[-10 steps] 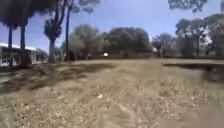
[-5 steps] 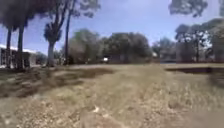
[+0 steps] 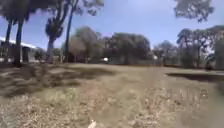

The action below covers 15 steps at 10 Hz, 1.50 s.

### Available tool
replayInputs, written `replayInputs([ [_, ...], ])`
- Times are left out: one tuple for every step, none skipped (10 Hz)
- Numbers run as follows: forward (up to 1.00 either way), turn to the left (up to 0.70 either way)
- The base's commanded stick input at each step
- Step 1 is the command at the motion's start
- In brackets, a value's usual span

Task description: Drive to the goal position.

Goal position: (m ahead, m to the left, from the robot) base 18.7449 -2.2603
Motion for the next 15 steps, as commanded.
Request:
replayInputs([
  [0.7,-0.04],
  [0.7,0.0],
  [0.7,0.0],
  [0.7,0.0],
  [0.7,0.0],
  [0.7,-0.24],
  [0.7,-0.35],
  [0.7,-0.2],
  [0.7,-0.04],
  [0.7,0.0],
  [0.7,0.0],
  [0.7,0.0],
  [0.7,0.0],
  [0.7,0.0],
  [0.7,-0.35],
])
